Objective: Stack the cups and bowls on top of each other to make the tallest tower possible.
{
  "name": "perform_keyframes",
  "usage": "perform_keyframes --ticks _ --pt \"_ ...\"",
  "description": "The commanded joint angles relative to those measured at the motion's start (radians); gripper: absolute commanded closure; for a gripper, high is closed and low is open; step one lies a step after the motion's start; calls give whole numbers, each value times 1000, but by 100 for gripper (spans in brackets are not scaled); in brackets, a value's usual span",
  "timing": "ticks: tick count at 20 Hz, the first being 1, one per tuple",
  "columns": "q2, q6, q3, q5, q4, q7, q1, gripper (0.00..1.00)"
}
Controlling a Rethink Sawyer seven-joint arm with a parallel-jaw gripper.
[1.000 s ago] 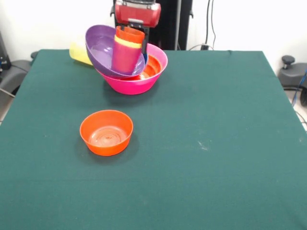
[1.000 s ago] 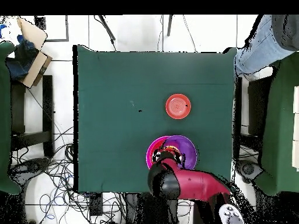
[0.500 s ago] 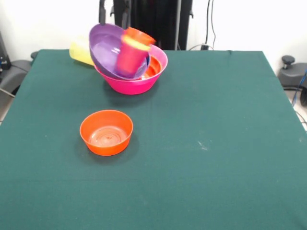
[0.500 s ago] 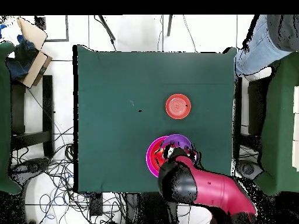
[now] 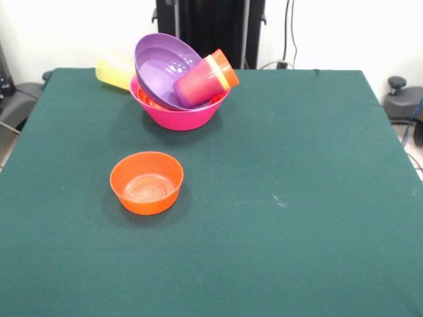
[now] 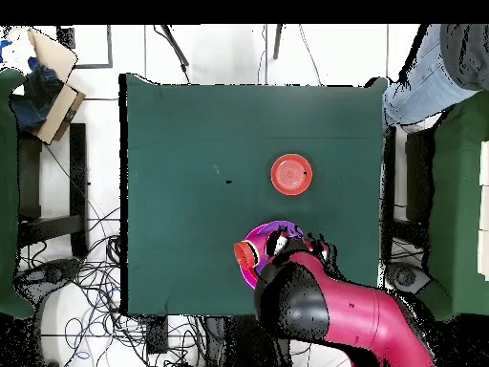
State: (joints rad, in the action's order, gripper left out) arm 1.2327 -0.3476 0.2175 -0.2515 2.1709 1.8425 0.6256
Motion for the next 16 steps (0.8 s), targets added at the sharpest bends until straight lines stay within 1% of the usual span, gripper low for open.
perform_keyframes --ticks 1,5,6,8,9,11,13,16 --pt "6 -123 118 13 77 -113 20 0" --pt "20 -153 151 34 73 -138 49 0" --pt "28 -168 162 42 67 -155 62 0" --pt "35 -224 194 51 12 -226 111 0" --pt "14 -255 216 39 -50 -272 147 0" --pt "-91 -287 263 -11 -167 -323 210 0" --pt "-164 -293 293 -62 -245 -339 241 0" --pt "-233 -288 324 -116 -317 -349 272 0"
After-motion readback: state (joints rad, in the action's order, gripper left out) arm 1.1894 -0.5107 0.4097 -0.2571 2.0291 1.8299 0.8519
